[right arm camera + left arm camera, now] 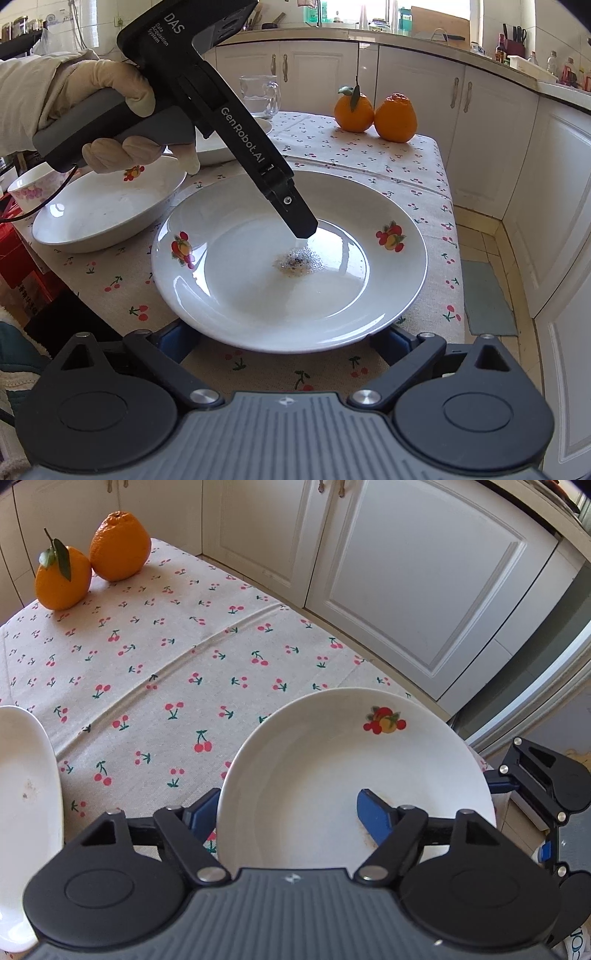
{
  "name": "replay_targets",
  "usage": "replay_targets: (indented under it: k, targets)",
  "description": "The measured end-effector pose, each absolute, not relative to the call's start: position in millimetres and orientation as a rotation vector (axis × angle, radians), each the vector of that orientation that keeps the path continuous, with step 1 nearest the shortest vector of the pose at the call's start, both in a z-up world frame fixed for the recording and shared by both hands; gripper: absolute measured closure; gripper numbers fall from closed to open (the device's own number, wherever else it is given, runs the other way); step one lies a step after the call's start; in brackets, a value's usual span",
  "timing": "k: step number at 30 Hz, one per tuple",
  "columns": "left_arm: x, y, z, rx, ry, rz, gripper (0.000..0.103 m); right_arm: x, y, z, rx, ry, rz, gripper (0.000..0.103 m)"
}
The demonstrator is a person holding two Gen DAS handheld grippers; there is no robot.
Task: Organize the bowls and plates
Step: 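Close the left tool on the rim of the stained white plate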
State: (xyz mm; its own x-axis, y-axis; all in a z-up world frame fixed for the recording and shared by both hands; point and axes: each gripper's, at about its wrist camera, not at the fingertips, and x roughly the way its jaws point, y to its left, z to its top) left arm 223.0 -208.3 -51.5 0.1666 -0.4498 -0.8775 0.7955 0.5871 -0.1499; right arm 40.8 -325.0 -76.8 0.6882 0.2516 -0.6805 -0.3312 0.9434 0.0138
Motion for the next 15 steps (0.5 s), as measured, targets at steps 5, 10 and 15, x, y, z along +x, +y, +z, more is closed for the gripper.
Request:
replay_targets:
  k: [5, 10, 15]
  targets:
    - [226, -211, -51, 0.4, 1.086, -0.929, 0.032, 40, -325, -75, -0.113, 0.751, 0.329, 0.006]
    - [228, -215, -52, 0.43, 1.082, -0.959, 0.032, 38, -325, -75, -0.107, 0.748, 0.322, 0.008]
    - [228, -219, -53, 0.443, 1.085, -0.969, 0.032, 38, -327, -76, -0.103, 0.743, 0.321, 0.008]
